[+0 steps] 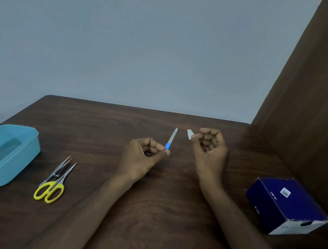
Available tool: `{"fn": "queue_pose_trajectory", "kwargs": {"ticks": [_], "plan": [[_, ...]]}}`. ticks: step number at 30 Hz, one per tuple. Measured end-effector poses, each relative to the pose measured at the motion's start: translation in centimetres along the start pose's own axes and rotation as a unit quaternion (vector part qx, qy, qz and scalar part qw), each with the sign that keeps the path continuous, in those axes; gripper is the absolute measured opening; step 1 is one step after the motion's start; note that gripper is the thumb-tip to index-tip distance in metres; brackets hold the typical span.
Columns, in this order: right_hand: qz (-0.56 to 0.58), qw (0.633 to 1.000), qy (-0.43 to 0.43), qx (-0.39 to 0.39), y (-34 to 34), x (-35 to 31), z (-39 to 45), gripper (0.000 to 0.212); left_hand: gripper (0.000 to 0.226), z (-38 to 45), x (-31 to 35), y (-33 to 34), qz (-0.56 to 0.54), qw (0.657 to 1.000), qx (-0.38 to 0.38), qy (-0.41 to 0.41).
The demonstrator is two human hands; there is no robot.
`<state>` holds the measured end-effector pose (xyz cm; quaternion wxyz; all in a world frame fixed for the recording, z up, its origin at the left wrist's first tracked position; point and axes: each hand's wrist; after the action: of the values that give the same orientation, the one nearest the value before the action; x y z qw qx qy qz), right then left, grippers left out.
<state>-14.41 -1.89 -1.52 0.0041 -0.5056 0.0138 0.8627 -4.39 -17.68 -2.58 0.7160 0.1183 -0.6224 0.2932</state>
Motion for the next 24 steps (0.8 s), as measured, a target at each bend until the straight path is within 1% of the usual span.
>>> {"fn": "queue_pose_trajectory", "kwargs": {"ticks": [1, 3, 4, 6, 8, 9, 12, 14, 16, 18, 20, 22, 24], "plan": [[-0.031, 0.998, -0.060, -0.018, -0.2, -0.6, -0.3, 0.025, 0.018, 0.0, 0.1, 0.0, 0.000, 1.000, -0.001, -0.004], [-0.090, 0.977, -0.176, -0.081, -0.1, -1.3, -1.1, 0.024, 0.020, -0.1, 0.3, -0.1, 0.002, 1.000, -0.013, -0.008], [-0.110, 0.964, -0.212, -0.115, 0.1, -1.3, -1.5, 0.024, 0.019, -0.2, 0.3, -0.2, 0.002, 1.000, -0.023, -0.007], [-0.149, 0.945, -0.247, -0.152, 0.6, -0.9, -1.7, 0.022, 0.017, -0.3, 0.4, -0.3, 0.004, 0.999, -0.043, 0.002], [-0.181, 0.939, -0.250, -0.154, 0.6, -0.3, -1.3, 0.020, 0.016, -0.4, 0.4, -0.3, 0.011, 0.998, -0.057, 0.010], [-0.188, 0.941, -0.241, -0.144, 0.5, 0.0, -0.9, 0.019, 0.017, -0.4, 0.4, -0.3, 0.013, 0.998, -0.063, 0.012], [-0.191, 0.960, -0.183, -0.091, 0.1, 0.8, 0.5, 0.020, 0.020, -0.5, 0.5, -0.2, 0.022, 0.997, -0.077, 0.009], [-0.194, 0.966, -0.161, -0.057, -0.2, 1.1, 1.2, 0.020, 0.019, -0.5, 0.5, 0.0, 0.024, 0.997, -0.074, 0.008], [-0.199, 0.960, -0.192, -0.037, -0.5, 0.8, 1.3, 0.019, 0.015, -0.5, 0.5, 0.0, 0.024, 0.998, -0.062, 0.008], [-0.200, 0.941, -0.268, -0.059, -0.6, 0.1, 0.4, 0.019, 0.012, -0.4, 0.4, -0.1, 0.026, 0.998, -0.053, 0.009], [-0.198, 0.917, -0.324, -0.126, -0.3, -0.3, -1.0, 0.019, 0.008, -0.2, 0.1, -0.2, 0.025, 0.998, -0.049, 0.013], [-0.212, 0.904, -0.329, -0.170, 0.2, -0.1, -1.5, 0.019, 0.006, -0.2, 0.0, -0.2, 0.027, 0.998, -0.051, 0.020], [-0.216, 0.921, -0.285, -0.154, 0.4, 0.4, -0.8, 0.019, 0.006, -0.2, 0.1, -0.1, 0.029, 0.998, -0.052, 0.018]]}}
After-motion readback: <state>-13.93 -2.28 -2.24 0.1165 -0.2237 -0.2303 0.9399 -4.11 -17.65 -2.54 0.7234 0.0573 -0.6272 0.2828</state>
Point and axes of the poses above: each hand's wrist, its own z-axis towards the middle knuckle, its own y-axis out of the palm, x = y × z
